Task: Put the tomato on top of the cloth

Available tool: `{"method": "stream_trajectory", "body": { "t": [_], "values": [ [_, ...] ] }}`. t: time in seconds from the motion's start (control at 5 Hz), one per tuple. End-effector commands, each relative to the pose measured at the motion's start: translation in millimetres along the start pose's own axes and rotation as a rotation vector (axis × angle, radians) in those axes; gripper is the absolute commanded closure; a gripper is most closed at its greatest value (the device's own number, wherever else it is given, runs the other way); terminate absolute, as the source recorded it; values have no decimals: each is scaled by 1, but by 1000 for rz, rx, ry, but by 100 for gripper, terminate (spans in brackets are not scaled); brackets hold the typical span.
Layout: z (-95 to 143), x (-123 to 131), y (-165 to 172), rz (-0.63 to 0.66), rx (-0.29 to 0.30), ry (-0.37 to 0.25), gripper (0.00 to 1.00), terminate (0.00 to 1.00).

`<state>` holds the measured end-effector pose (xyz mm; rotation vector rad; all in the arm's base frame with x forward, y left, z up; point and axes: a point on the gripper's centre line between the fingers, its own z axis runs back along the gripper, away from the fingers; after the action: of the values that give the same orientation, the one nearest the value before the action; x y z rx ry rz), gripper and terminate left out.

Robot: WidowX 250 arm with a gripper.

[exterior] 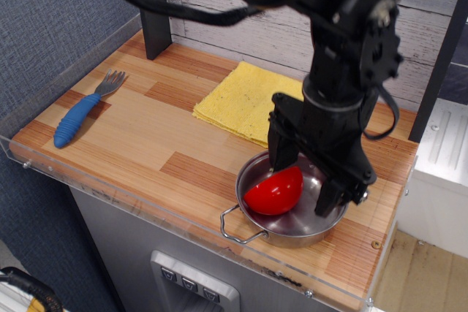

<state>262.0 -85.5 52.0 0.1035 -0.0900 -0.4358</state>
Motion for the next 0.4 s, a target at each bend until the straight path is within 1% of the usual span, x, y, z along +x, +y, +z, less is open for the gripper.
{"method": "stream_trajectory", "body": {
  "t": [0.0, 0.2],
  "values": [
    [-16, -2, 6, -20, 46, 47, 0, 0],
    [-29, -5, 9, -35, 23, 76, 0, 0]
  ]
}}
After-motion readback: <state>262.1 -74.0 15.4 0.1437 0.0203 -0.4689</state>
